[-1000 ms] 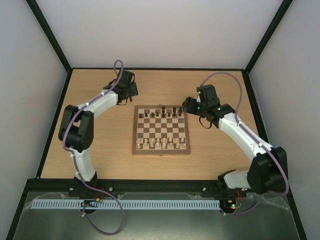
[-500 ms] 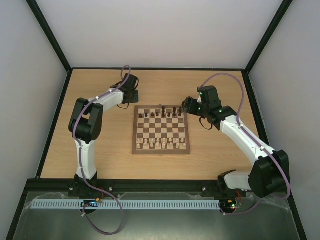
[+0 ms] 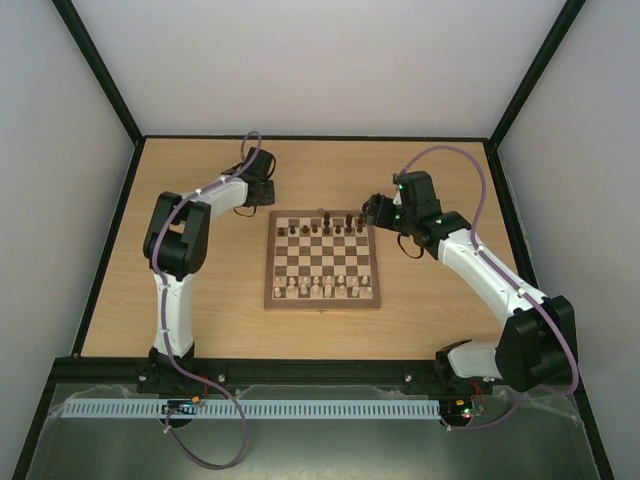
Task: Set up the chess pieces on the board
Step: Pick up the chess piece at the center of the board, then place the chess piece on the chessboard, then pick up the chess piece at the center of the board.
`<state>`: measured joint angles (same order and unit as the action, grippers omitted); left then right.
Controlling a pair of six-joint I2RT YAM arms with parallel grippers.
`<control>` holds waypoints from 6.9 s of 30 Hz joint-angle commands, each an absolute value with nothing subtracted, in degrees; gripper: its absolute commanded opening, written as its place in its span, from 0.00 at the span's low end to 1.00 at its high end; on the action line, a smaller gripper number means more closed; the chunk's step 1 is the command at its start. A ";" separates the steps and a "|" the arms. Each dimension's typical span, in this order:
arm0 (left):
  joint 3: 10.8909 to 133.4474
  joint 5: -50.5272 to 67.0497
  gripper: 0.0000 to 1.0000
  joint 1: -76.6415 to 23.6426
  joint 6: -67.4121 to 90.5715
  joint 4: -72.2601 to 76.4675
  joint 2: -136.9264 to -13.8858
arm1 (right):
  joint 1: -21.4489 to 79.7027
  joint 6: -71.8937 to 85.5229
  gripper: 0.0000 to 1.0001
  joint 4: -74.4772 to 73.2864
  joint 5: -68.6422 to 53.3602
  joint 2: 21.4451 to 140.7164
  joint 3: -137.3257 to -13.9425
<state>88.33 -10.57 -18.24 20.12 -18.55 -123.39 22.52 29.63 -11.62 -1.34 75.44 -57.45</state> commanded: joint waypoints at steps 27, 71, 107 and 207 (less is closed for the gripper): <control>86.96 -9.91 0.08 -25.69 20.54 -26.87 -107.07 | 22.83 30.24 0.79 -10.79 -2.89 74.89 -56.08; 86.42 -10.42 0.11 -36.48 20.37 -24.18 -117.60 | 22.85 30.06 0.80 -10.99 -3.78 72.35 -55.54; 85.31 -9.97 0.38 -36.45 20.30 -24.17 -116.03 | 22.85 30.40 0.80 -10.11 -5.13 73.60 -55.25; 80.11 -8.45 0.65 -1.03 26.49 -18.15 -105.19 | 24.43 31.46 0.99 -8.22 -11.91 71.27 -54.18</control>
